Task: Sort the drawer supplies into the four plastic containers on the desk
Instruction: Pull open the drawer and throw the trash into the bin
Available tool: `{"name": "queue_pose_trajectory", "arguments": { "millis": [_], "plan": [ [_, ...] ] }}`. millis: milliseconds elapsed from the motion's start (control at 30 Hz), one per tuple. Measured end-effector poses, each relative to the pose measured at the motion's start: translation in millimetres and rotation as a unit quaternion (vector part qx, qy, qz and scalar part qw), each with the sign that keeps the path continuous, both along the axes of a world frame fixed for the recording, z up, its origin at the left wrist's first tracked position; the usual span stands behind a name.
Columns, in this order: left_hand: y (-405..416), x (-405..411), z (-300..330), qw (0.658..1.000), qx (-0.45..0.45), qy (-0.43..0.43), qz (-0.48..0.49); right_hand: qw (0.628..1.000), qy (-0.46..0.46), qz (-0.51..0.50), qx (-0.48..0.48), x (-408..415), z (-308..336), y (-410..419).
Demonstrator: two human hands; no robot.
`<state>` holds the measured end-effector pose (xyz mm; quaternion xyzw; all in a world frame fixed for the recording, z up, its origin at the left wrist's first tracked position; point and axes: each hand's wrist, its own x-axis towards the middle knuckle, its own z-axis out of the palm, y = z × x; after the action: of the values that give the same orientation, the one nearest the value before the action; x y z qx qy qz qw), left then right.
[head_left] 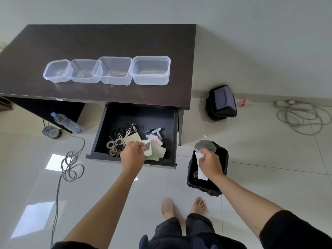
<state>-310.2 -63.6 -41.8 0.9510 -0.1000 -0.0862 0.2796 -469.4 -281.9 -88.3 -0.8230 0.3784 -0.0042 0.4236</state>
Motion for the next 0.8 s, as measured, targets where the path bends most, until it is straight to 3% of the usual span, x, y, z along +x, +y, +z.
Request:
{"name": "queue_pose_trajectory", "arguments": {
  "millis": [167, 433, 633, 800],
  "plan": [
    [-49, -9, 10, 0.995, -0.095, 0.030, -0.027, 0.999, -0.011, -0.035, 0.004, -3, 11, -5],
    [-140, -62, 2, 0.977, -0.122, 0.148, -0.091, 0.995, 0.020, -0.102, 0.007, -30, 7, -30],
    [-185, -97, -44, 0.968, -0.084, 0.225, -0.077, 0.990, 0.024, -0.137, 0.018, -48, -33, -49],
    [-210, -110, -126, 0.958, -0.024, 0.283, -0.031, 0.984, 0.039, -0.169, 0.035, -47, -105, -68]
  ]
}}
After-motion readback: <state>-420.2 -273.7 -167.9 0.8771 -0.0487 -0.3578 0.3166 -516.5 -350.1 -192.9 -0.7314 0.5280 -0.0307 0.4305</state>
